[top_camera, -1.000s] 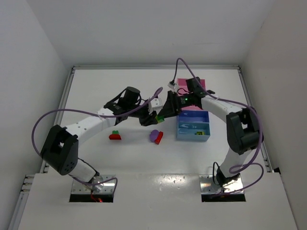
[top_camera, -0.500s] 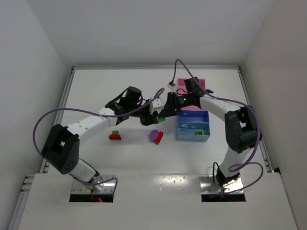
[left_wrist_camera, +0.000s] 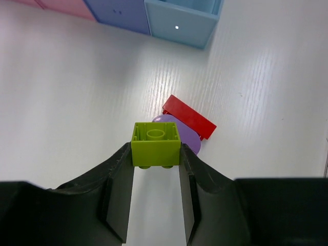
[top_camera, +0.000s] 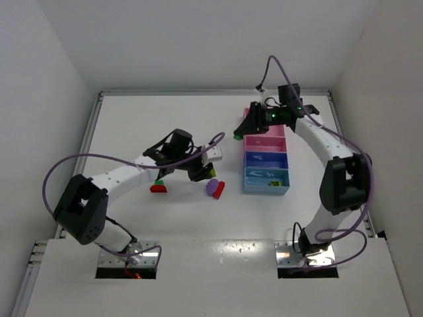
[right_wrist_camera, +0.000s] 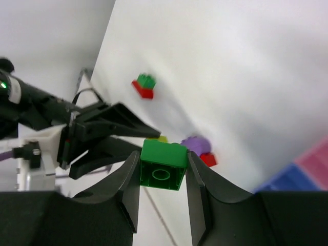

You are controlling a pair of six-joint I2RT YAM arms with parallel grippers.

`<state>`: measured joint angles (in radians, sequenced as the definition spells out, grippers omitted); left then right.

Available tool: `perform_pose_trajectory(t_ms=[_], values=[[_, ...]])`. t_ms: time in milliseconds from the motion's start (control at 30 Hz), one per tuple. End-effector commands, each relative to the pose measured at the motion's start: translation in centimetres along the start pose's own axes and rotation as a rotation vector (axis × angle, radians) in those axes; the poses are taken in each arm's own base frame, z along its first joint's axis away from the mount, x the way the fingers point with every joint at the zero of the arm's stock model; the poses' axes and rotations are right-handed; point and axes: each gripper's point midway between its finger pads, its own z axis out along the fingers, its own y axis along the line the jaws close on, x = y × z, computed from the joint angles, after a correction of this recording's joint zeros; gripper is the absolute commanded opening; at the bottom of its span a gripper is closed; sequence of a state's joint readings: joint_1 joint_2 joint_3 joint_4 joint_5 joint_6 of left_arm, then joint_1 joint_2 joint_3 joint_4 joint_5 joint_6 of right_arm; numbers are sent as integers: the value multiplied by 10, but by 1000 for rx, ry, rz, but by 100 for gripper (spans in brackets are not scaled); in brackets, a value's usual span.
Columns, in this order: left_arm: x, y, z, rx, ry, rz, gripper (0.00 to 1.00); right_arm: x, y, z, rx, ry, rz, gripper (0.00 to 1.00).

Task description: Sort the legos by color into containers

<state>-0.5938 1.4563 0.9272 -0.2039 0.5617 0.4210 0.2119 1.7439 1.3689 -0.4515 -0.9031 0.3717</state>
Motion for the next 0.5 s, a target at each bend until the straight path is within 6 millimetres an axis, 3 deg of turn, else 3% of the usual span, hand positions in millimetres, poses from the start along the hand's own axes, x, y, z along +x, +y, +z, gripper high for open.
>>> perform_pose_trajectory(t_ms=[0, 167, 200, 267, 300, 367, 467], values=[[-11, 7, -10, -29, -34, 29, 18, -42, 5, -32, 89, -121, -113, 4], [-20, 11, -12, -38, -51, 31, 18, -85, -71, -56, 396, -256, -144, 3], [-25, 14, -13, -51, -56, 23, 18, -103, -78, -66, 425, -305, -164, 4], [-27, 17, -13, -63, -54, 11, 18, -110, -110, -65, 513, -299, -133, 4], [-33, 19, -14, -68, -65, 3, 18, -127, -114, -71, 551, -331, -150, 4], [-31, 23, -10, -74, -53, -14, 18, -129, -142, -69, 613, -316, -123, 4], [-37, 30, -11, -87, -64, -21, 18, -144, -159, -70, 665, -350, -150, 10]])
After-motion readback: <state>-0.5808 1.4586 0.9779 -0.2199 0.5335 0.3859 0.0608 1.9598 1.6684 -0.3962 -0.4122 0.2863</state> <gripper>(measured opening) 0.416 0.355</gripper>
